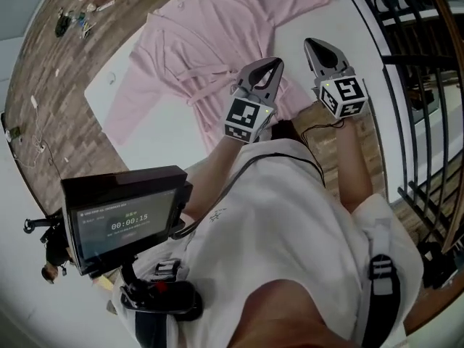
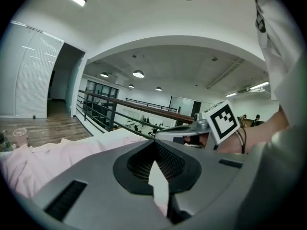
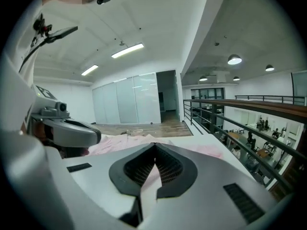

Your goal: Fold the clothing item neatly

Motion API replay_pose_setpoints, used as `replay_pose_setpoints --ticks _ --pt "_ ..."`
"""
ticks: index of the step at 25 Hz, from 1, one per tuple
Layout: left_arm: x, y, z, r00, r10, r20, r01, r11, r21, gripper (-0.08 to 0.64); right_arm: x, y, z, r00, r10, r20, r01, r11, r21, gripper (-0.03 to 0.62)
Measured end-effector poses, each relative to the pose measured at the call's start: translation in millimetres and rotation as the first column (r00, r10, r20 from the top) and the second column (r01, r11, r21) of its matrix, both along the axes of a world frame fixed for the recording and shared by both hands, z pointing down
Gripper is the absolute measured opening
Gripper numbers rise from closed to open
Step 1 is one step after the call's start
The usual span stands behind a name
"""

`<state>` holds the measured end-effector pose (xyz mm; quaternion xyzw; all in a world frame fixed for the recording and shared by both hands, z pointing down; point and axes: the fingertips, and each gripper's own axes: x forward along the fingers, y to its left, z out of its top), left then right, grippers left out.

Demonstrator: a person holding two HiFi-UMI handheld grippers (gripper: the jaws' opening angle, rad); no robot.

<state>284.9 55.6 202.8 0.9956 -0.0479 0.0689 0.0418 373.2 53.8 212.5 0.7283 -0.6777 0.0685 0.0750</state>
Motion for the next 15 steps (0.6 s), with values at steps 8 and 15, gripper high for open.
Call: replay_pose_setpoints --ticks 8,15 --pt "45 29 20 0.991 0.129 0.036 -0.128 0.992 -0.013 0.003 86 -10 16 0.986 0.162 -0.025 -0.162 0.987 0.010 0.003" --pt "63 42 34 0.977 0.206 0.050 -0.204 0.978 -0.038 0.003 163 -38 38 0.957 0.284 -0.057 -0.284 0.959 -0.005 0.003"
